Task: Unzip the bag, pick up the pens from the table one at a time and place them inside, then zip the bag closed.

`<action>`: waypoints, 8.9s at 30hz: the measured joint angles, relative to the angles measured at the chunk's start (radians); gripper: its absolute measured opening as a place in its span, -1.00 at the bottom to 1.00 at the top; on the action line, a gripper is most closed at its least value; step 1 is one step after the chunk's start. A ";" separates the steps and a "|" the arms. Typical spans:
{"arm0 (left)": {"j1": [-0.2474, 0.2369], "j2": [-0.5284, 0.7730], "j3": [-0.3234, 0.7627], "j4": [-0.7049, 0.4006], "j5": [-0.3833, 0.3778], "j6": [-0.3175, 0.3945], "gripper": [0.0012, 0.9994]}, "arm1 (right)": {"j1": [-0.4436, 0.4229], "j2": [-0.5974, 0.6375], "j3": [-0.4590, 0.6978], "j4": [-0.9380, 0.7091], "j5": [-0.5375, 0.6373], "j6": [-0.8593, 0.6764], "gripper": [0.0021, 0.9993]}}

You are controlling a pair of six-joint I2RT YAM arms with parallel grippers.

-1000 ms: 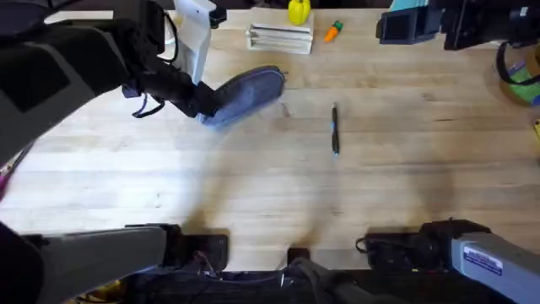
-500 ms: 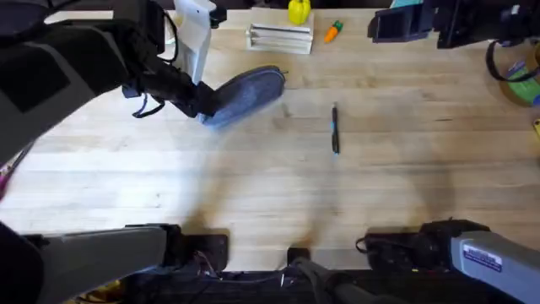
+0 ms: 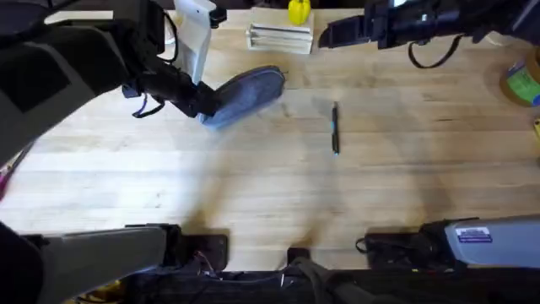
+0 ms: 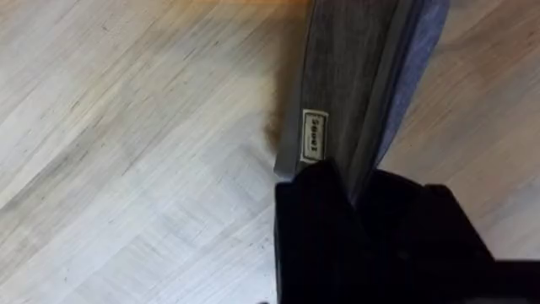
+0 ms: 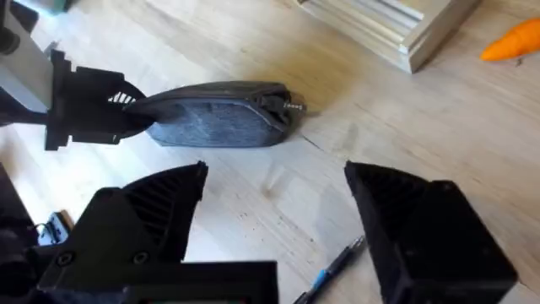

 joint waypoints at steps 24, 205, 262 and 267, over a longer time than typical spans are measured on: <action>0.000 0.000 0.000 0.000 0.000 0.000 -0.92 | 0.089 0.485 0.117 0.379 -0.231 0.276 0.99; 0.004 0.000 0.000 -0.003 -0.007 0.000 -0.92 | 0.612 0.584 0.561 -0.032 0.251 0.487 -0.94; 0.045 -0.052 0.006 -0.026 -0.004 0.003 0.99 | 0.353 0.379 0.583 -0.238 0.264 -0.375 -0.94; 0.099 -0.180 0.023 -0.076 -0.004 0.003 0.99 | 0.358 0.383 0.583 -0.312 0.105 -0.702 -0.94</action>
